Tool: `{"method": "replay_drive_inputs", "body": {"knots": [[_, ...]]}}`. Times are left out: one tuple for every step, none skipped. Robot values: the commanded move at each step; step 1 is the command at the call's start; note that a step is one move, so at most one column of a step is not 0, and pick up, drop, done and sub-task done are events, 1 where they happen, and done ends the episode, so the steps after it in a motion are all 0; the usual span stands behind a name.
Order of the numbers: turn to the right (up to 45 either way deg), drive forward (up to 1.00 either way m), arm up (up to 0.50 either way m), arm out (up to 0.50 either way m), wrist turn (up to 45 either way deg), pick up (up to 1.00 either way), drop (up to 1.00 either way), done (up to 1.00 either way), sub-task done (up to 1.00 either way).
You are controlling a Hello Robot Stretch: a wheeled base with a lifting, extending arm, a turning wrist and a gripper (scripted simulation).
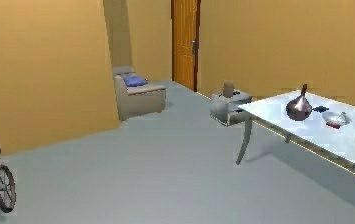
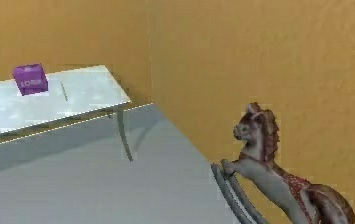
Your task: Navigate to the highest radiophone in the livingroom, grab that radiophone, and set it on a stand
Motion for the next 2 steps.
{"method": "replay_drive_inputs", "body": {"knots": [[0.0,1.00,0.00,0.00,0.0,0.00,0.00,0.00,0.00],[3.0,0.00,0.00,0.00,0.0,0.00,0.00,0.00,0.00]]}}
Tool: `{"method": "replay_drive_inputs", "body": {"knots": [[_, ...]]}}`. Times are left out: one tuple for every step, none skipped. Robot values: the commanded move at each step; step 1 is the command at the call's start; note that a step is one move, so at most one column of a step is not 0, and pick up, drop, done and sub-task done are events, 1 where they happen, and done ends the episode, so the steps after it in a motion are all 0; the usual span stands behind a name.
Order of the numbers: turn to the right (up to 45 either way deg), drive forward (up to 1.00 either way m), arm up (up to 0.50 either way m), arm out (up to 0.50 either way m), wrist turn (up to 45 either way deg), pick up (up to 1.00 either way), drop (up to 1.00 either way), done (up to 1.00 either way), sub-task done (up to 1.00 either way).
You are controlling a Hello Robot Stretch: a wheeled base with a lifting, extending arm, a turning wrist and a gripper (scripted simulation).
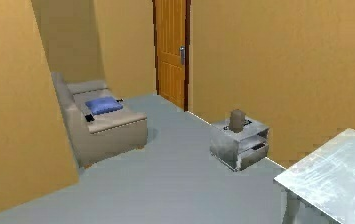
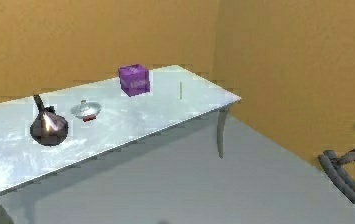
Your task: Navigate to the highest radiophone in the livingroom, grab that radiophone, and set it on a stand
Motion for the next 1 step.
{"method": "replay_drive_inputs", "body": {"knots": [[0.0,1.00,0.00,0.00,0.0,0.00,0.00,0.00,0.00]]}}
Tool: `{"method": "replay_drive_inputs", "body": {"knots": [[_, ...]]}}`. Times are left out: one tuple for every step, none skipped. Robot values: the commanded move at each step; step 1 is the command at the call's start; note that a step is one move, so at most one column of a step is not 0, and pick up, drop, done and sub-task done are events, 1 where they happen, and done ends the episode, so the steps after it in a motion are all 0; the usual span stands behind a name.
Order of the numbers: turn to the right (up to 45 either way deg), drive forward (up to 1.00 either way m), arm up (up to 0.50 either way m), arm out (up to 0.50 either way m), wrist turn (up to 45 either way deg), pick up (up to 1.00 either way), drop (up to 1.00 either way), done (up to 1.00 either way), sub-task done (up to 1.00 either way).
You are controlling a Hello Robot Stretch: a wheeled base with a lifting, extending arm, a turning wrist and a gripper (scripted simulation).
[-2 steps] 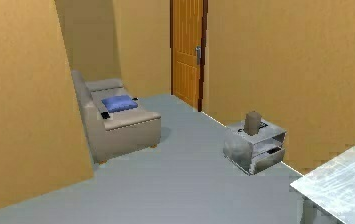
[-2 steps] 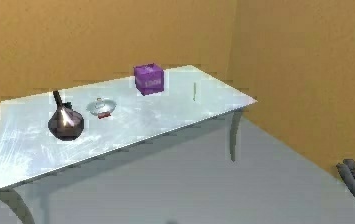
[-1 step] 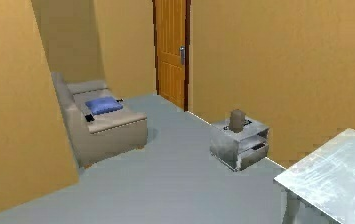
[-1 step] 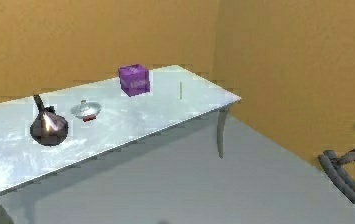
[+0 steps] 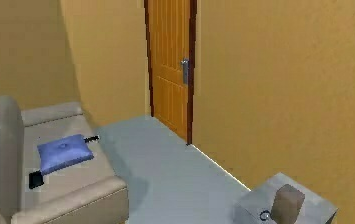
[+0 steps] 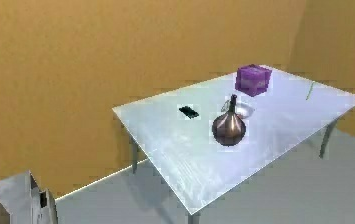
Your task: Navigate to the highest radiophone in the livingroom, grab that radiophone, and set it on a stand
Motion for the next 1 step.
{"method": "replay_drive_inputs", "body": {"knots": [[0.0,0.85,0.00,0.00,0.0,0.00,0.00,0.00,0.00]]}}
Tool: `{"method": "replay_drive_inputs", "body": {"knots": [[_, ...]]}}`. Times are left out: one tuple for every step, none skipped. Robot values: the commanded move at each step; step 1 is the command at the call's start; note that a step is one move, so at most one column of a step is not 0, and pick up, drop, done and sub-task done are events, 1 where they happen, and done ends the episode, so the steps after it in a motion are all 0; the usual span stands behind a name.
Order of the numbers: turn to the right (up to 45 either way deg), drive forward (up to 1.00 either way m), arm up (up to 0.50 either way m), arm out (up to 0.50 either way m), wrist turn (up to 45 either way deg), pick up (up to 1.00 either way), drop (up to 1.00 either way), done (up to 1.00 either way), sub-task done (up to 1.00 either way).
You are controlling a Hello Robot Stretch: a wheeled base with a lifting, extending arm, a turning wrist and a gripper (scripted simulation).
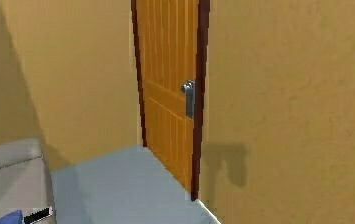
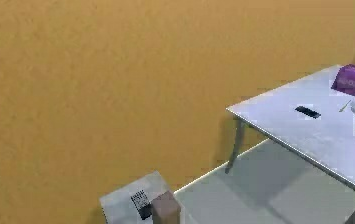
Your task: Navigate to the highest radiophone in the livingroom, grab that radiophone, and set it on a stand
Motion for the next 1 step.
{"method": "replay_drive_inputs", "body": {"knots": [[-45.0,0.00,0.00,0.00,0.0,0.00,0.00,0.00,0.00]]}}
